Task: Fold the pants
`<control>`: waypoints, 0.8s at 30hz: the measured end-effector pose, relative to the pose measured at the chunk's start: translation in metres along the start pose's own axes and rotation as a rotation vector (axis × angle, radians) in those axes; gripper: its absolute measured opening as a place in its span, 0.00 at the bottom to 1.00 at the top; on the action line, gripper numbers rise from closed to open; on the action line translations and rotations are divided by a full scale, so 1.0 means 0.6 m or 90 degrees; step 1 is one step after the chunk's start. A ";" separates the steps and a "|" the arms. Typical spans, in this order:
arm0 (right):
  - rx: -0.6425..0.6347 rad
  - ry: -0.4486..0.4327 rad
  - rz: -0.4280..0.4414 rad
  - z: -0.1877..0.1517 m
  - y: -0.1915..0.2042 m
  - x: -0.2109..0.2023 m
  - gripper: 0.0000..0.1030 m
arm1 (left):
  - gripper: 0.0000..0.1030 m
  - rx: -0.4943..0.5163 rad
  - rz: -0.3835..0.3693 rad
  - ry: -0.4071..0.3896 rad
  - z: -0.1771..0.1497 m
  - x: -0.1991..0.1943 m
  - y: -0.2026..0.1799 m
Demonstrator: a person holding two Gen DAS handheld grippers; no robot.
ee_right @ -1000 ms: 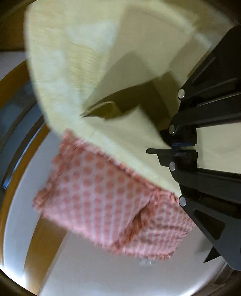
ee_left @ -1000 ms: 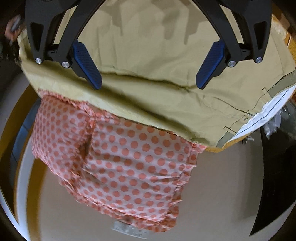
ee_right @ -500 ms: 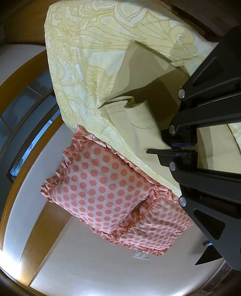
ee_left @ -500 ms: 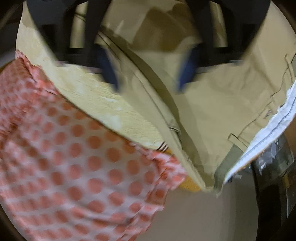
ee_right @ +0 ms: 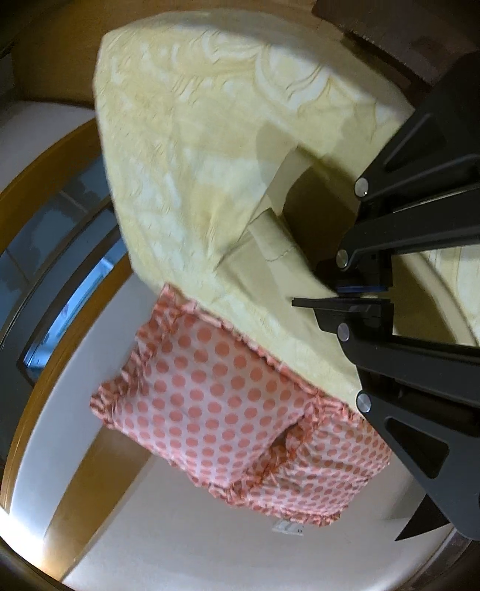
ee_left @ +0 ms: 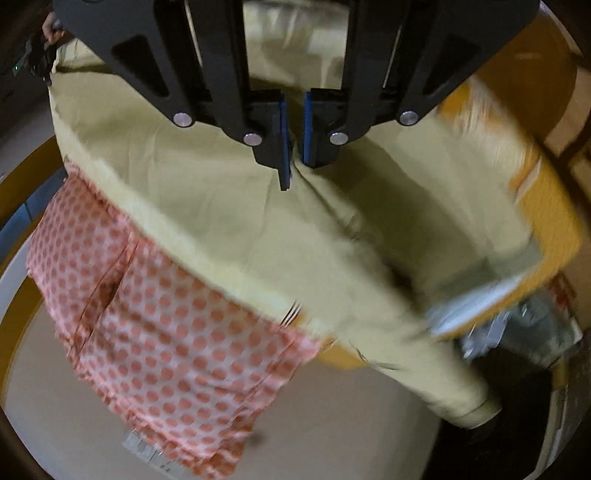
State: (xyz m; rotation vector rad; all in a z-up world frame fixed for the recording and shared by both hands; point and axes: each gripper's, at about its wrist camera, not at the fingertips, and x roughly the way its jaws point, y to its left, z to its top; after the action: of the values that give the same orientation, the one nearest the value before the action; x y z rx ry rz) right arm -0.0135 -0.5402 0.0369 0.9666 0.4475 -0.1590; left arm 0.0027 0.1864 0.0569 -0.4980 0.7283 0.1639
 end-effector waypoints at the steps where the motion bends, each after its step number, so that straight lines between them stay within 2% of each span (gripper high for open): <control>1: 0.003 0.002 -0.005 -0.002 -0.005 0.000 0.01 | 0.06 -0.004 0.006 0.006 -0.011 -0.001 0.006; 9: 0.000 0.002 -0.032 -0.011 -0.019 -0.011 0.01 | 0.05 -0.024 0.006 0.013 -0.053 0.000 0.031; 12: -0.043 0.010 -0.071 -0.014 -0.008 -0.015 0.03 | 0.05 -0.014 0.006 0.005 -0.068 -0.003 0.034; 13: -0.045 0.008 -0.077 -0.015 -0.006 -0.019 0.06 | 0.09 -0.001 0.008 -0.002 -0.072 -0.007 0.032; 14: -0.043 0.000 -0.084 -0.015 -0.005 -0.029 0.18 | 0.11 0.005 0.012 -0.006 -0.072 -0.010 0.030; 15: -0.041 -0.013 -0.084 -0.015 -0.005 -0.037 0.42 | 0.17 0.014 0.013 -0.017 -0.074 -0.018 0.028; 16: -0.043 -0.048 -0.089 -0.015 -0.004 -0.056 0.56 | 0.25 0.016 0.016 -0.027 -0.075 -0.027 0.028; 17: -0.051 -0.079 -0.108 -0.015 -0.002 -0.070 0.69 | 0.44 0.017 0.022 -0.039 -0.077 -0.037 0.030; 18: -0.060 -0.095 -0.124 -0.014 0.000 -0.077 0.69 | 0.61 0.016 0.047 -0.071 -0.078 -0.056 0.032; 20: -0.076 -0.106 -0.146 -0.011 -0.003 -0.081 0.69 | 0.64 0.019 0.083 -0.132 -0.078 -0.089 0.037; 21: -0.074 -0.099 -0.146 -0.011 -0.006 -0.077 0.65 | 0.66 0.024 0.094 -0.163 -0.076 -0.108 0.039; 22: -0.067 -0.081 -0.140 -0.012 -0.012 -0.067 0.62 | 0.70 0.027 0.098 -0.183 -0.073 -0.120 0.039; 23: -0.072 -0.083 -0.134 -0.016 -0.013 -0.061 0.58 | 0.73 0.031 0.099 -0.197 -0.070 -0.126 0.038; 24: -0.089 -0.087 -0.136 -0.021 -0.009 -0.058 0.57 | 0.75 0.037 0.098 -0.203 -0.067 -0.126 0.035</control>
State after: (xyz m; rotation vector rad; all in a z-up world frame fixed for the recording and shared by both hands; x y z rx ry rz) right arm -0.0502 -0.5352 0.0419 0.7649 0.4298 -0.3800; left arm -0.0839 0.1873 0.0744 -0.3496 0.4564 0.3567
